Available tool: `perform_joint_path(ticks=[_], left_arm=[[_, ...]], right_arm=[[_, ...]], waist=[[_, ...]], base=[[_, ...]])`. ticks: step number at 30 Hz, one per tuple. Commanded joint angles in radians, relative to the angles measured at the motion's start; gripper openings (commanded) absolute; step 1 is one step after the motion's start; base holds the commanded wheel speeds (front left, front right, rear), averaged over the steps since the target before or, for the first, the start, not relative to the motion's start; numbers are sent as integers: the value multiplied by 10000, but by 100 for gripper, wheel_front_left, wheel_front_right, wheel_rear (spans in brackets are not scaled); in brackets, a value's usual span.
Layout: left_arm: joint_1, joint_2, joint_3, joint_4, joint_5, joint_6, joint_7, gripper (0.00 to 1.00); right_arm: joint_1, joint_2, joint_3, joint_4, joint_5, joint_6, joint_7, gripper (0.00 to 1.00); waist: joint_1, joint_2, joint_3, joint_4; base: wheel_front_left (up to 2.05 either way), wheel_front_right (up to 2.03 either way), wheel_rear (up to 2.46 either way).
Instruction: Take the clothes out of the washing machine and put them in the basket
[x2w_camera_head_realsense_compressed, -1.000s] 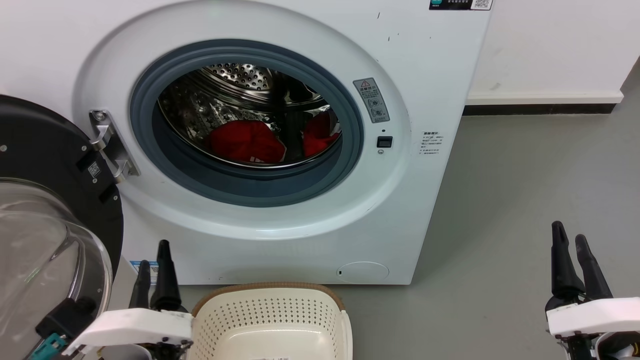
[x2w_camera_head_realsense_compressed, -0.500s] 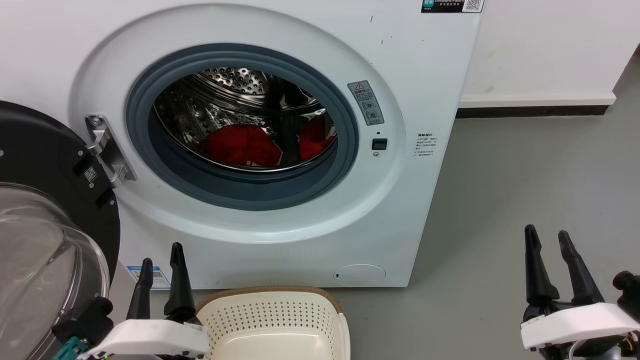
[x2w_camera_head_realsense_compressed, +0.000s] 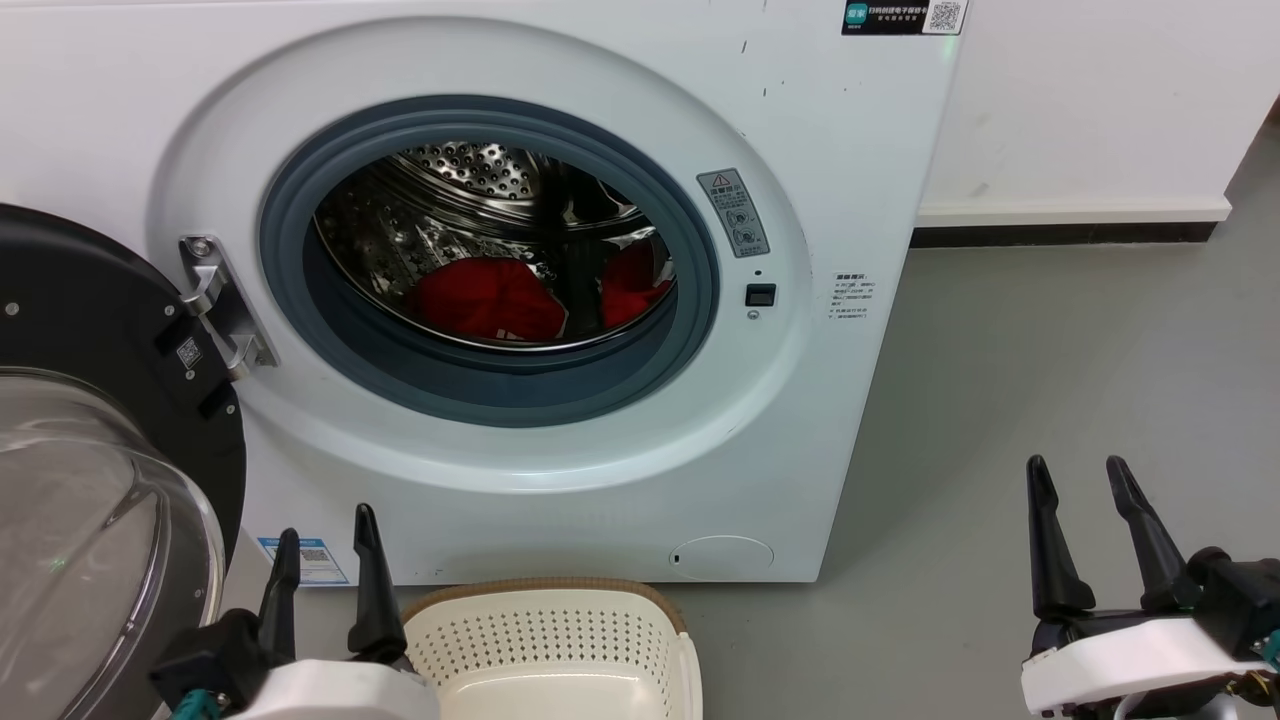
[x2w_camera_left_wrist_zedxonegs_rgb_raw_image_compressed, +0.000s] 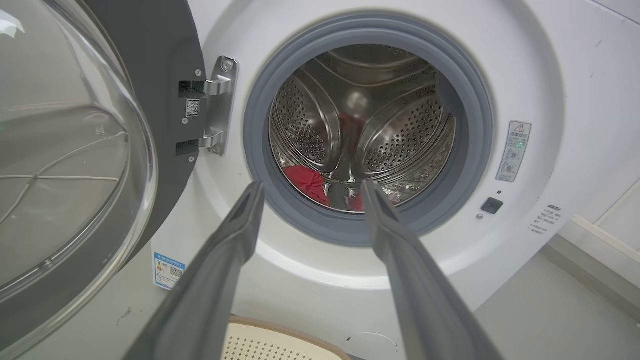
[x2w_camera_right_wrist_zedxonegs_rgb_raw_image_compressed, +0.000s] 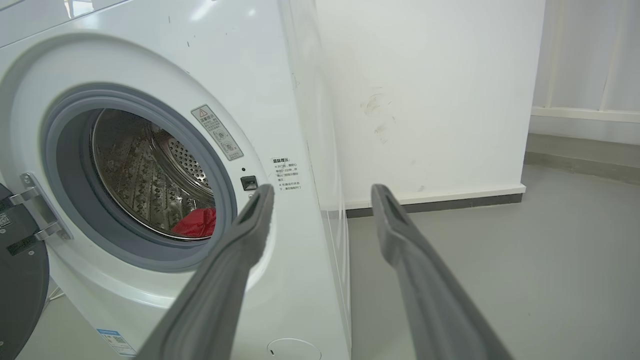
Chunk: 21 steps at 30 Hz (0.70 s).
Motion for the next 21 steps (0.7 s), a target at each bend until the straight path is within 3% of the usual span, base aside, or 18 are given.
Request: perform_joint_path(ticks=[1,12,21], left_arm=[[86,140,-102,-1,334,91,-106,100],[239,382,-425,202,1162,284,-347,100],[341,548,-781,465,1955,128,-543,100]], right_arm=[[46,-64,31,-134,-340,0,-92,100],[228,-68,118,201,-1445,-1,-329,100],[330,-71,157,407,-2459,-1,-515,100]], waist=[[0,0,-16,15],[0,0,-83,40],[0,0,-129,-33]], base=[[0,0,0],[0,0,0],[0,0,0]])
